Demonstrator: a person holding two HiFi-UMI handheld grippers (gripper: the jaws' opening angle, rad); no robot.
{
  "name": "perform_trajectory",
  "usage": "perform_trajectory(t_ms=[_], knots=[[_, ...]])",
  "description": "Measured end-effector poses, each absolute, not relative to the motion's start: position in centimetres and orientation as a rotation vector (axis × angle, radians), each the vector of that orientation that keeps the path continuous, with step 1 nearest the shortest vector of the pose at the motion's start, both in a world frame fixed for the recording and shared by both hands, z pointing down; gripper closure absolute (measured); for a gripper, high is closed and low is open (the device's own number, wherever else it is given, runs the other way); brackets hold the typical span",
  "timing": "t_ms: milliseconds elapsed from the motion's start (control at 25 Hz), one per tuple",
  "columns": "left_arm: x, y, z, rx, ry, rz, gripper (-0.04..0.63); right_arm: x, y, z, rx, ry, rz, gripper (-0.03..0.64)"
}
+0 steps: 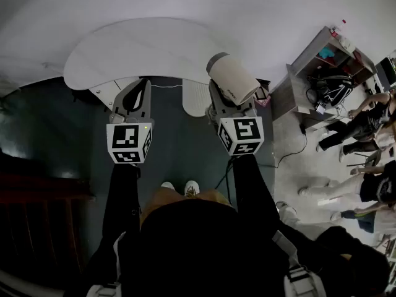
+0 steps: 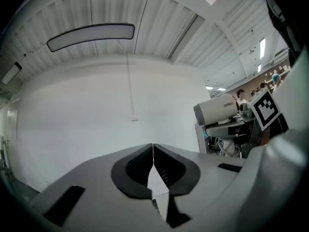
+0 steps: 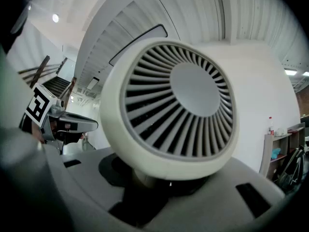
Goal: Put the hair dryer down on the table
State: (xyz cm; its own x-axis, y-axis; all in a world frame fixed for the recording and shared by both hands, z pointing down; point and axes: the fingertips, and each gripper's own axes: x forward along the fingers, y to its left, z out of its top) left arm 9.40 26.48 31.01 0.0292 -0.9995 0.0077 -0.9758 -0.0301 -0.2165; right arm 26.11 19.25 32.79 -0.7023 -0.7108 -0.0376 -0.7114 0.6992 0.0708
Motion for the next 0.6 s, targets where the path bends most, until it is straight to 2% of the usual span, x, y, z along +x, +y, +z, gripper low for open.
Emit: perform_trajectory(t_ms=[600], knots=[[9.57, 27.00, 31.71, -2.131, 2.090, -0.276, 0.577, 26.17, 19.42, 33.70, -1.188, 2.895, 0.106, 0.446]])
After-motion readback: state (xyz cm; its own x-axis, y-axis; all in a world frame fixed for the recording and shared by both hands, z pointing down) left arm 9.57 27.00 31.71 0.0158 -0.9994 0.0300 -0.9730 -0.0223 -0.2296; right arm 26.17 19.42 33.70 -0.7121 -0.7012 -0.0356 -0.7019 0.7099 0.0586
